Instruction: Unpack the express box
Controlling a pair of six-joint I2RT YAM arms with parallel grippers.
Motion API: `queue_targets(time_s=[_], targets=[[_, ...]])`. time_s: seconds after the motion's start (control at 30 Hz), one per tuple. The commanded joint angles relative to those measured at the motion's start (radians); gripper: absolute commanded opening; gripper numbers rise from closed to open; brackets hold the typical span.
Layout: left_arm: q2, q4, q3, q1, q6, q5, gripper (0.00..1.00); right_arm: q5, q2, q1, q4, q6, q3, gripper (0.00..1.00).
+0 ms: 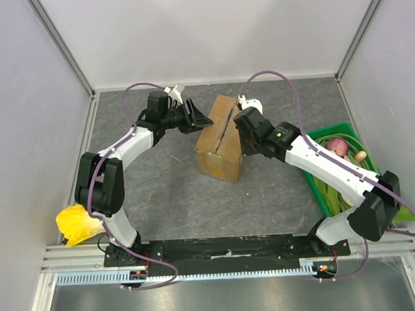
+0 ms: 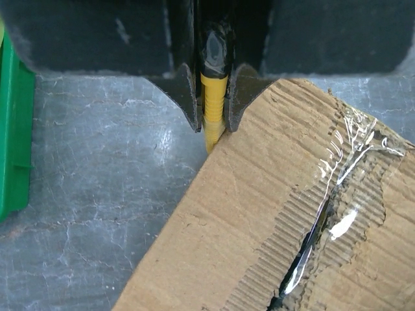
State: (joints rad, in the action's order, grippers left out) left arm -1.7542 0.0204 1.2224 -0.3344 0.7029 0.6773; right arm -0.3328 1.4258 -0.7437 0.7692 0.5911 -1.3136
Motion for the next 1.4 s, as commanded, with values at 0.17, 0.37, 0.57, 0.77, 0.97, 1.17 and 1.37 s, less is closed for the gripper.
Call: queue_targets(time_s=[0.17, 0.37, 0.57, 0.77, 0.97, 1.17, 1.37], targets=[[0.054, -0.181, 0.114, 0.003, -0.205, -0.146, 0.63, -0.064, -0.014, -0.017, -0.041, -0.206, -0.099, 0.0], [0.168, -0.235, 0.037, 0.106, -0.232, -0.084, 0.7, 0.026, -0.059, -0.019, 0.061, -0.375, -0.213, 0.0], [0.243, -0.172, -0.063, 0.12, -0.165, 0.117, 0.68, 0.245, -0.12, -0.02, -0.076, -0.439, -0.191, 0.0], [0.318, -0.159, -0.173, 0.118, -0.187, 0.143, 0.56, 0.317, -0.091, -0.025, -0.214, -0.422, -0.131, 0.0], [0.346, -0.122, -0.238, 0.112, -0.204, 0.191, 0.52, 0.391, -0.062, -0.062, -0.337, -0.444, -0.064, 0.0], [0.321, -0.129, -0.241, 0.103, -0.212, 0.188, 0.44, 0.351, -0.033, -0.091, -0.413, -0.508, -0.013, 0.0], [0.3, -0.131, -0.227, 0.1, -0.229, 0.183, 0.35, 0.35, -0.025, -0.098, -0.456, -0.519, 0.02, 0.0]])
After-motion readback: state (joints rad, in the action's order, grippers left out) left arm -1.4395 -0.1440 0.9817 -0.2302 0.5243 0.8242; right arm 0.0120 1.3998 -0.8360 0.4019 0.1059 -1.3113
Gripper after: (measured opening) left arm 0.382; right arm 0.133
